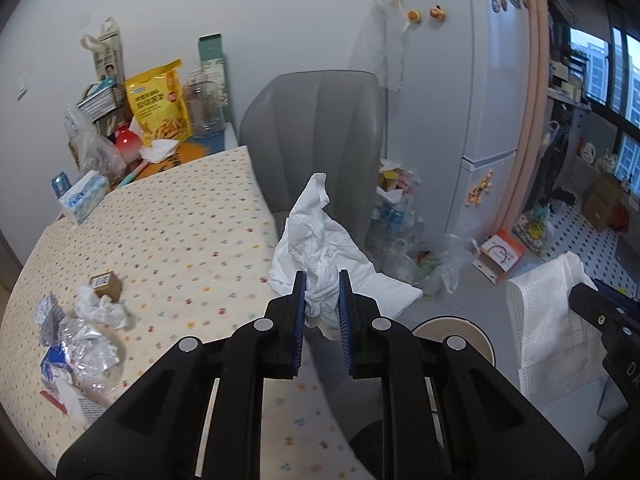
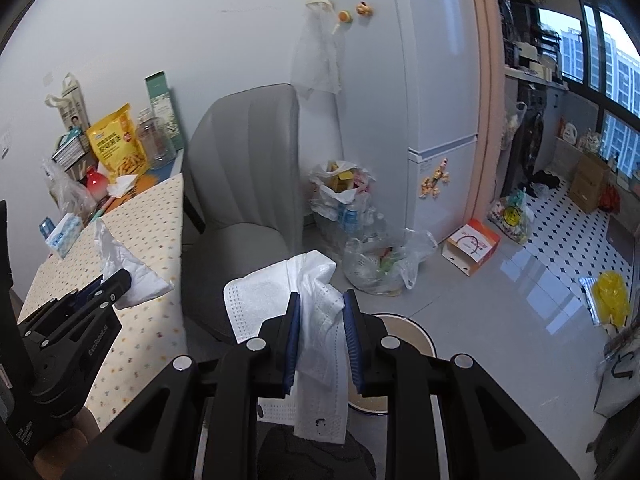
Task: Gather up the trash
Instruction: 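Carry the tissue and napkin with both tools over the round trash bin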
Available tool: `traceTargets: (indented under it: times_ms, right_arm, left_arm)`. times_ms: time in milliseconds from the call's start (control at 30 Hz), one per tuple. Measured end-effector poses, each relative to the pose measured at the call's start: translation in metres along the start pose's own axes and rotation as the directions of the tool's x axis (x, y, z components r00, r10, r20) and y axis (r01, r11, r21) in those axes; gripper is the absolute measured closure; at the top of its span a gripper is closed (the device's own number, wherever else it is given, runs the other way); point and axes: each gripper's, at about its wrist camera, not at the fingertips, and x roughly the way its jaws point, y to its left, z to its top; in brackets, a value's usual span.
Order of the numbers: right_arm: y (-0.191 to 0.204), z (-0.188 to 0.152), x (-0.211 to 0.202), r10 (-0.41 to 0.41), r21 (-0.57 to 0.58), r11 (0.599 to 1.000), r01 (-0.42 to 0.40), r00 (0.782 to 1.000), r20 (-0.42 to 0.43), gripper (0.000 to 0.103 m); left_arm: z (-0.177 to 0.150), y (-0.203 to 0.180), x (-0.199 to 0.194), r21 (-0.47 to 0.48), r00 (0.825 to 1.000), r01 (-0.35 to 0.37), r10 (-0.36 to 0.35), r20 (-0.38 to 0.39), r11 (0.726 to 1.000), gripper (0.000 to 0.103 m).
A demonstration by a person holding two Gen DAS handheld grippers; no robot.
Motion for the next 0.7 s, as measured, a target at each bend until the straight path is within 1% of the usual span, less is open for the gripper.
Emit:
traceTargets:
  times_ms: [233,433,700]
  right_arm:
    - [-0.043,0.006,0.021,-0.039,0.068,0.997,0.04,0.999,-0.019,0.081]
    - [-0.07,0.009,0.048,-0.064,0.096,0.993,0.069,0.997,-0.049,0.081]
    - [-0.095,0.008,0.094,-0.063,0.136,0.988,0.077,0.992,-0.106,0.08]
  left_arm:
    - [0.009,-0.044,0.029,0.063,0.998,0.044,-0.041,-0.043,0.997,0.087]
    - [0.015,-0.079,0.055,0.107,0.995,0.075,-0.067,-0.075,0.991,0.087]
    - [0.016,-0.112,0.097,0.159,0.988,0.088,-0.065,-0.139,0.983,0.087]
